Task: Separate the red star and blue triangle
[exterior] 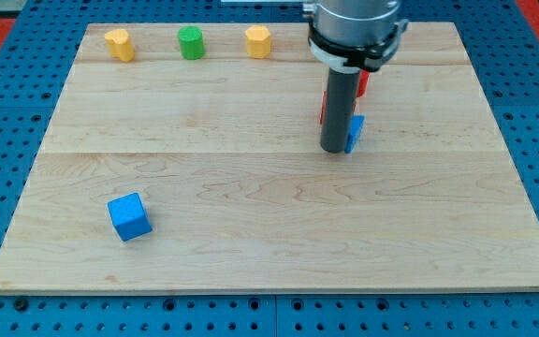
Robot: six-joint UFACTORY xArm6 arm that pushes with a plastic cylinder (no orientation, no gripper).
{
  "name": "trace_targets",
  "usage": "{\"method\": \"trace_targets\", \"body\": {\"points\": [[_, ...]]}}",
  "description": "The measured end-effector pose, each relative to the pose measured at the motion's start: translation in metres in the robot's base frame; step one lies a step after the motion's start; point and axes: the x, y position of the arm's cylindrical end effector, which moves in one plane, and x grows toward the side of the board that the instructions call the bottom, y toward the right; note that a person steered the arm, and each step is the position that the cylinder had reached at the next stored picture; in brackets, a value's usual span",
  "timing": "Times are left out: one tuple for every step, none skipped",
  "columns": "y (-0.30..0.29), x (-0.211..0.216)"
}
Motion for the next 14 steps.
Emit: {"method": "trace_targets", "body": {"points": [[-0.037, -0.021], [-0.046, -0.051], [-0.013, -0.068], [0.023, -0.051], [0.030, -0.016], [0.063, -0.014], [0.098, -0.015], [0.121, -0.036], [0.100, -0.042], [0.078, -0.042], [0.070, -0.049], [0.123, -0.044], [0.146, 0.064], [0.122, 0.130]]}}
